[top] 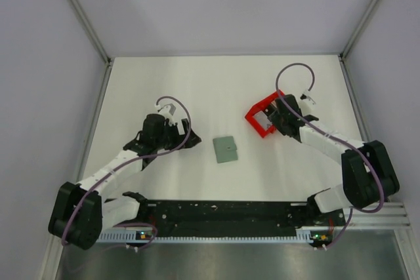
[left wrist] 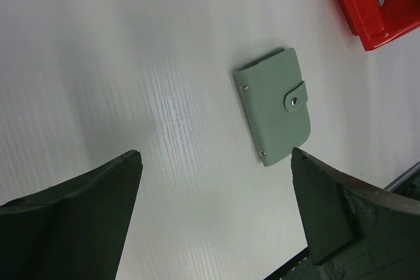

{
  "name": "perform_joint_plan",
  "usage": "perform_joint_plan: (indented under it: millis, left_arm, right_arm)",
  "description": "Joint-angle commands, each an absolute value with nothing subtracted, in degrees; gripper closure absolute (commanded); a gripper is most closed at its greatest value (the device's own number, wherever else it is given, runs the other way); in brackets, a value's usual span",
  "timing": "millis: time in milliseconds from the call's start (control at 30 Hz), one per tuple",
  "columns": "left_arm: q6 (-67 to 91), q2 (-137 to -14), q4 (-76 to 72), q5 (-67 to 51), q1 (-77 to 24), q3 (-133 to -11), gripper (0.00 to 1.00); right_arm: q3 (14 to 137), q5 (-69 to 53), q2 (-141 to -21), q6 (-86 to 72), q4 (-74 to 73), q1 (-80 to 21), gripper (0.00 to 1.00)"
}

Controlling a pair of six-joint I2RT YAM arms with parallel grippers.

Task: Put the credit cards into the card holder
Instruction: Move the storage box to the center of the board, then open the card holder at the center of the board.

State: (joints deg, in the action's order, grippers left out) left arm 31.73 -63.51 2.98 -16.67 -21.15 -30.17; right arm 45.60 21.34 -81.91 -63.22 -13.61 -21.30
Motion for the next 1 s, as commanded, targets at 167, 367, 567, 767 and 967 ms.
perform_joint_plan:
  millis: [167, 367, 567, 767, 967]
  left_arm:
    - [32.3, -65.4, -1.4, -13.2, -23.3, -32.0, 0.02]
    - [32.6, -64.3, -3.2, -11.9, -26.5, -30.6, 0.02]
    - [33.2, -64.6, -4.0, -9.0, -30.5, -28.7, 0.04]
    - [32.2, -66.7, -0.3, -7.2, -30.6, -29.7, 0.10]
    - [32.9, -63.8, 3.9, -6.2, -30.7, -31.0, 0.20]
  right_arm:
    - [45.9, 20.2, -73.8, -55.2, -9.8, -24.0, 0.42]
    - [43.8, 11.0, -64.6, -42.7, -10.3, -24.0, 0.27]
    - [36.1, -12.5, -63.6, -37.6, -1.5, -24.3, 0.37]
    - [37.1, -16.3, -75.3, -35.4, 4.3, -31.6, 0.42]
    - [40.2, -18.9, -89.6, -37.6, 11.6, -33.3, 0.46]
